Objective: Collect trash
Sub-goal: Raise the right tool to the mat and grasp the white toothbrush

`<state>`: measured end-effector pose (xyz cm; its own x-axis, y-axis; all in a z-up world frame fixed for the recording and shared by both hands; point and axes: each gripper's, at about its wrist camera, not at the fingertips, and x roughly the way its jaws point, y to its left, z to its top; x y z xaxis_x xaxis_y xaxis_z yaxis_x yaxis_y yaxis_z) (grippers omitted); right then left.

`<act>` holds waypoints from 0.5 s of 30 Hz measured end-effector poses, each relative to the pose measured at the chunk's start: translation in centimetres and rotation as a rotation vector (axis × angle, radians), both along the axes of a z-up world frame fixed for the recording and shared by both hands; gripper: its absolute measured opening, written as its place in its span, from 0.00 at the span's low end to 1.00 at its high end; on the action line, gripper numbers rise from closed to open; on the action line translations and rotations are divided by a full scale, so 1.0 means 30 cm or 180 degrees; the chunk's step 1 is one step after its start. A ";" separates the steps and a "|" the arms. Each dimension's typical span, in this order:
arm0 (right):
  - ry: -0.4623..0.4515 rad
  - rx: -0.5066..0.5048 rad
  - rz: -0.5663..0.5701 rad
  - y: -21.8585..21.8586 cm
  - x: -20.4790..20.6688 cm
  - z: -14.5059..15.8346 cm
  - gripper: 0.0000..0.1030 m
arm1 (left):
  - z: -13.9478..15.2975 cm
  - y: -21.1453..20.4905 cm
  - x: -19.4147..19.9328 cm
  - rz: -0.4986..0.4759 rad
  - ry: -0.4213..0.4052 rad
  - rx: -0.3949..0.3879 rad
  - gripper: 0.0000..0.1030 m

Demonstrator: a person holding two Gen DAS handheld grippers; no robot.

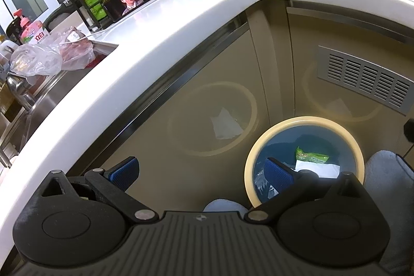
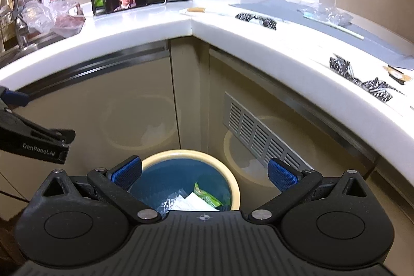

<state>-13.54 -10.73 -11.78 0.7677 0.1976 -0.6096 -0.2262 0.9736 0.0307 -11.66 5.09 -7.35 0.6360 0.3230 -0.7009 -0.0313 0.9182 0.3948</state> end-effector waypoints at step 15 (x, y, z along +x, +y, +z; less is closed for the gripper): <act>-0.0766 0.0147 -0.0373 -0.177 0.139 0.235 1.00 | 0.064 -0.001 0.028 -0.0108 0.0075 -0.0382 1.00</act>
